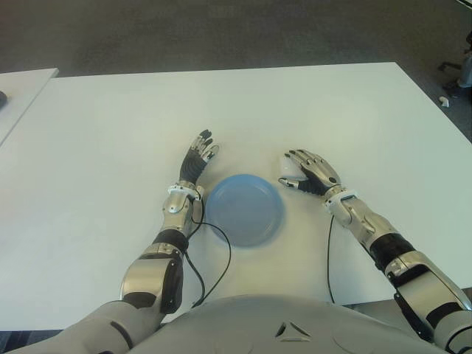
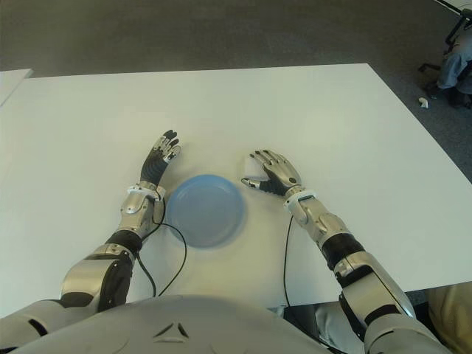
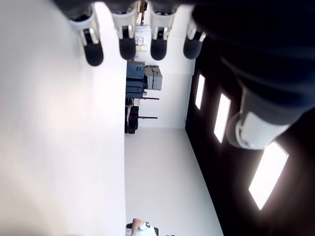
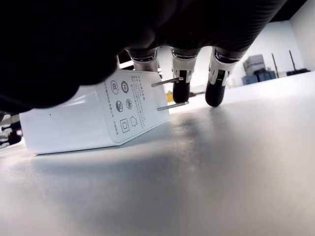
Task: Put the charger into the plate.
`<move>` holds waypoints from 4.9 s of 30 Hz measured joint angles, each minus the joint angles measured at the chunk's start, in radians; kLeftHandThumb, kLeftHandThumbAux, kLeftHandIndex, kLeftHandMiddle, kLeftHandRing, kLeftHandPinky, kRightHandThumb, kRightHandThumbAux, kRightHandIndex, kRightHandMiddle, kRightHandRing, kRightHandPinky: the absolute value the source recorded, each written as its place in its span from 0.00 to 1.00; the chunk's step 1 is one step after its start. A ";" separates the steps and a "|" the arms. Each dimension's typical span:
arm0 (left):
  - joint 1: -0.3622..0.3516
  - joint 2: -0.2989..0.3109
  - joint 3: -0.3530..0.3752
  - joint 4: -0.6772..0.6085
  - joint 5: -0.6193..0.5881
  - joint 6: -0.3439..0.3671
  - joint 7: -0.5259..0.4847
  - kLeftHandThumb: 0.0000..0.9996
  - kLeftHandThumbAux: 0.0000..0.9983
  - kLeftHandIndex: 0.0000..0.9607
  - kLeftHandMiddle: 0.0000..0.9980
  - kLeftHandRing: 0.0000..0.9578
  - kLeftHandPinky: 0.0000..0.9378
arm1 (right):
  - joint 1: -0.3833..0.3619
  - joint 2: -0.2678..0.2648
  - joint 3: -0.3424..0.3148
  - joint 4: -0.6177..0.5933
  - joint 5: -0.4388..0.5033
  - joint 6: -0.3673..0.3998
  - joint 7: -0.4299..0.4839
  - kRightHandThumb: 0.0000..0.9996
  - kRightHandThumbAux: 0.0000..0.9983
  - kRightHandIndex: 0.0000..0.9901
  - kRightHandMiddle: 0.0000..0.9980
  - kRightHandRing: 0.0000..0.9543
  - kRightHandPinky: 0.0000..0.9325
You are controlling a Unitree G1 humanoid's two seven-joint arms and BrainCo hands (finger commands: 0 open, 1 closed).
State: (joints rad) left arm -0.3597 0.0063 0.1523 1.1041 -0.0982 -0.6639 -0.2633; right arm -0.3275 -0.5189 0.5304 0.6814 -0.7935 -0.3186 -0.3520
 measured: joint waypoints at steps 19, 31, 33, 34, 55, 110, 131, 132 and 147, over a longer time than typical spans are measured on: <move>0.000 0.000 0.002 0.000 -0.001 0.011 0.000 0.02 0.57 0.09 0.06 0.07 0.15 | -0.162 0.067 0.050 0.283 0.000 -0.061 -0.082 0.33 0.10 0.00 0.00 0.00 0.00; 0.001 0.000 0.002 0.000 -0.001 0.011 0.000 0.02 0.57 0.12 0.09 0.10 0.17 | -0.226 0.100 0.084 0.417 0.000 -0.074 -0.135 0.31 0.11 0.00 0.00 0.00 0.00; 0.001 0.000 0.002 0.000 -0.001 0.011 0.000 0.01 0.56 0.13 0.09 0.10 0.16 | -0.231 0.102 0.088 0.427 0.000 -0.075 -0.143 0.32 0.11 0.00 0.00 0.00 0.00; 0.001 0.000 0.002 -0.001 -0.002 0.011 0.000 0.01 0.56 0.13 0.09 0.10 0.16 | -0.233 0.103 0.090 0.431 0.000 -0.075 -0.146 0.32 0.11 0.00 0.00 0.00 0.00; 0.036 -0.007 -0.006 -0.052 -0.001 0.011 0.000 0.00 0.53 0.13 0.10 0.10 0.16 | -0.286 0.104 0.167 0.535 -0.013 -0.077 -0.187 0.32 0.11 0.00 0.00 0.00 0.00; 0.102 -0.017 0.001 -0.131 -0.043 -0.025 -0.024 0.01 0.49 0.15 0.13 0.13 0.18 | -0.324 0.065 0.292 0.554 -0.016 -0.064 -0.196 0.35 0.10 0.00 0.00 0.00 0.00; 0.104 -0.019 0.002 -0.134 -0.041 -0.025 -0.019 0.00 0.52 0.16 0.13 0.13 0.18 | -0.341 0.027 0.339 0.559 -0.016 -0.081 -0.191 0.46 0.21 0.13 0.27 0.31 0.33; 0.104 -0.019 0.002 -0.134 -0.041 -0.025 -0.019 0.00 0.52 0.15 0.13 0.13 0.18 | -0.341 0.026 0.340 0.561 -0.016 -0.081 -0.190 0.51 0.28 0.20 0.38 0.43 0.45; 0.103 -0.023 0.003 -0.134 -0.041 -0.024 -0.019 0.01 0.50 0.16 0.15 0.15 0.19 | -0.345 0.056 0.338 0.564 -0.016 0.001 -0.257 0.74 0.71 0.44 0.82 0.86 0.92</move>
State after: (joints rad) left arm -0.2566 -0.0171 0.1553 0.9704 -0.1391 -0.6879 -0.2827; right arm -0.6723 -0.4633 0.8682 1.2457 -0.8092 -0.3174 -0.6091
